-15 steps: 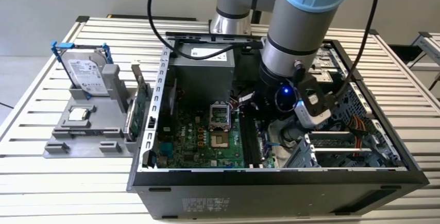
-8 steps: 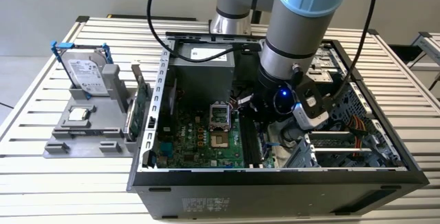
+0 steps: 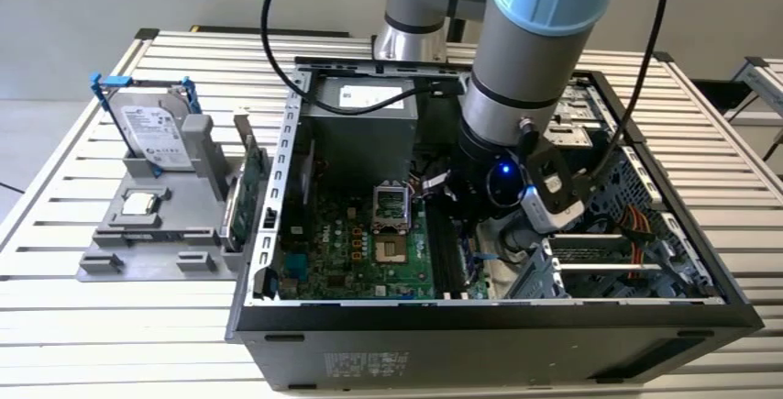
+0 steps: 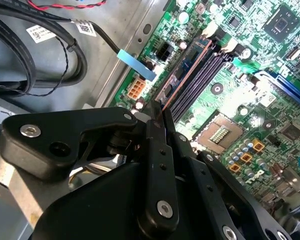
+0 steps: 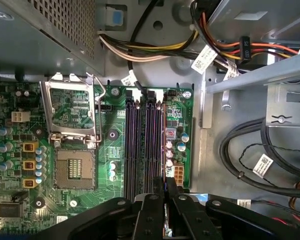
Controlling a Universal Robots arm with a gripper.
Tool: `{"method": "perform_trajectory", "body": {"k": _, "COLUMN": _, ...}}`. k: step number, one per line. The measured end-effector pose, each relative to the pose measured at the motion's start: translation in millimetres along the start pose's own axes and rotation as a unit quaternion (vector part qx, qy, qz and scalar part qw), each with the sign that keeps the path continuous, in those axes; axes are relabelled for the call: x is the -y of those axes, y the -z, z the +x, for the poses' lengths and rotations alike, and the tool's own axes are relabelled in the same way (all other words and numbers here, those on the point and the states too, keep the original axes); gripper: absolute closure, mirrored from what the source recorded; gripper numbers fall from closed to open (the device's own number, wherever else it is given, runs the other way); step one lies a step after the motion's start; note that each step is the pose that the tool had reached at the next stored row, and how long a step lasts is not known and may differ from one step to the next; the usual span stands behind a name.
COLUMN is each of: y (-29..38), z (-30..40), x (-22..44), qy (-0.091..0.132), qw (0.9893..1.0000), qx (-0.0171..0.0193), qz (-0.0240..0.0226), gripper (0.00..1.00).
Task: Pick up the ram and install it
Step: 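Insert the ram into the slot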
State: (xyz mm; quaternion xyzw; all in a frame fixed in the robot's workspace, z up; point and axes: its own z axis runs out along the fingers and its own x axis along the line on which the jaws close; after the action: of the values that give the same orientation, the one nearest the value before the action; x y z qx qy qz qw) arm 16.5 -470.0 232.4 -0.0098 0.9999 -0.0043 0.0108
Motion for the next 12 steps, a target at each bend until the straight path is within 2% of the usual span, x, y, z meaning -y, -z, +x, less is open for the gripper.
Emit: {"method": "perform_trajectory", "body": {"k": 12, "y": -4.8, "z": 1.3, "x": 1.6, "qy": 0.007, "qw": 1.0, "qx": 0.0, "qz": -0.0001, "gripper": 1.0}}
